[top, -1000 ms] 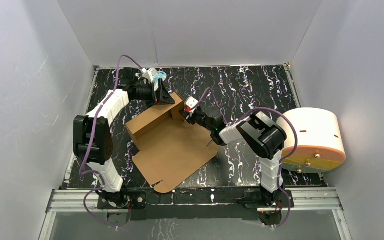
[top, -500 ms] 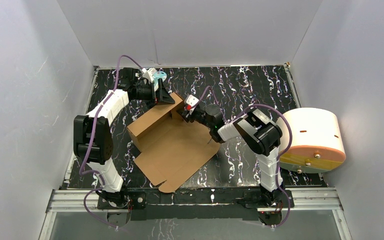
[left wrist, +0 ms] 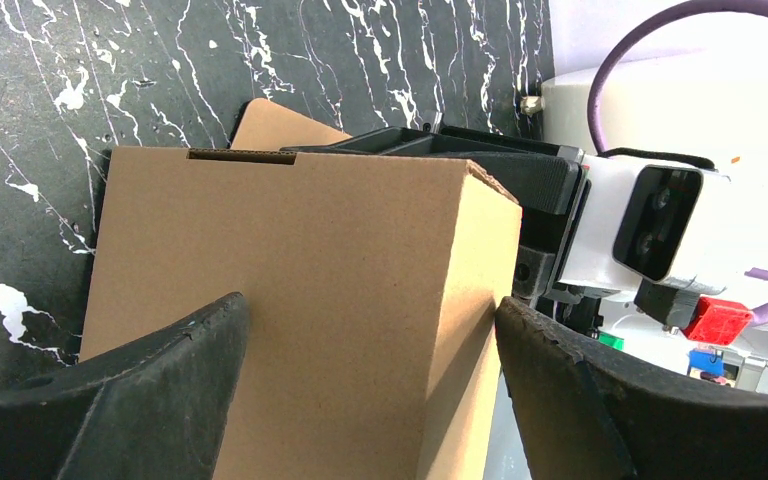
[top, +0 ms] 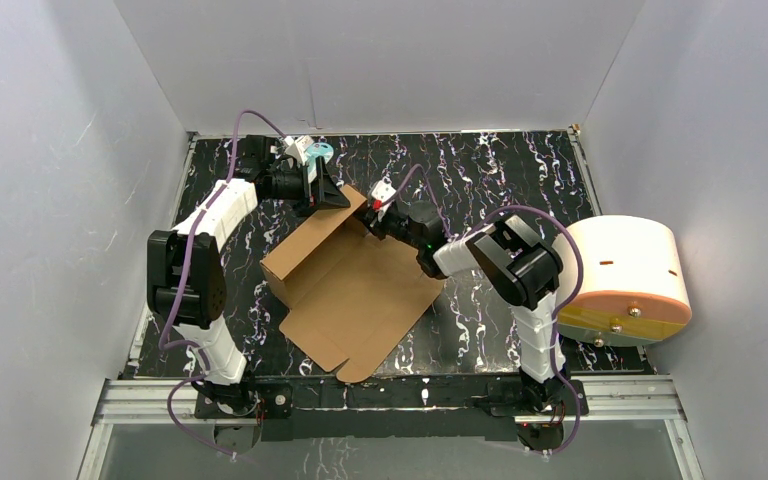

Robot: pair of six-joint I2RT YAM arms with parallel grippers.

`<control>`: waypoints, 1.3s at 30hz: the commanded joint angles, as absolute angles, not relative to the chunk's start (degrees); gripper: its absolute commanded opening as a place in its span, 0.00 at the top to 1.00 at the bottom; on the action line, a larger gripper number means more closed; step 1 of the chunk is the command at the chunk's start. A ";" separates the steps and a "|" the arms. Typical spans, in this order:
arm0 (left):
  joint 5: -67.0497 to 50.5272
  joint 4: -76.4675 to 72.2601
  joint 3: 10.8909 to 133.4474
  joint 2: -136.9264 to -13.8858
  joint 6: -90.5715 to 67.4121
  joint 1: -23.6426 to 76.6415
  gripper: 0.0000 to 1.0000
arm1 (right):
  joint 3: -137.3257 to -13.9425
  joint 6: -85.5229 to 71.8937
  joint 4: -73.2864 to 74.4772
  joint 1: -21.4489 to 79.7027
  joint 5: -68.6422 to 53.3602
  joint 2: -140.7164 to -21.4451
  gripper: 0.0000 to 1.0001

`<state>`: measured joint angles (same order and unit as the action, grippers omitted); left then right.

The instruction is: Fold the paper box

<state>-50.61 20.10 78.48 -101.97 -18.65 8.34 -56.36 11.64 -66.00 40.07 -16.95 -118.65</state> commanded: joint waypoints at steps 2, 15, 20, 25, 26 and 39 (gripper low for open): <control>-55.21 21.69 78.31 -101.46 -20.01 8.88 0.11 | -58.36 10.93 -62.64 40.32 -11.59 -115.14 0.83; -57.23 19.57 77.16 -100.69 -21.60 9.03 0.11 | -55.90 6.09 -52.73 42.36 9.21 -110.89 0.86; -58.20 18.73 76.72 -100.81 -22.31 9.69 0.11 | -56.78 2.10 -50.70 42.51 15.64 -110.65 0.86; -58.54 18.53 76.48 -100.66 -22.50 10.66 0.11 | -57.56 0.44 -49.32 42.52 19.93 -111.16 0.86; -58.54 18.47 76.51 -100.57 -22.46 10.76 0.11 | -57.77 0.44 -49.24 42.53 20.48 -111.32 0.86; -56.94 18.44 76.26 -100.90 -22.85 11.69 0.11 | -56.92 -5.63 -58.82 42.50 11.94 -111.97 0.74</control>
<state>-52.60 14.83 77.32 -101.97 -20.97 9.67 -56.38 -4.34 -52.07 43.03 12.93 -112.77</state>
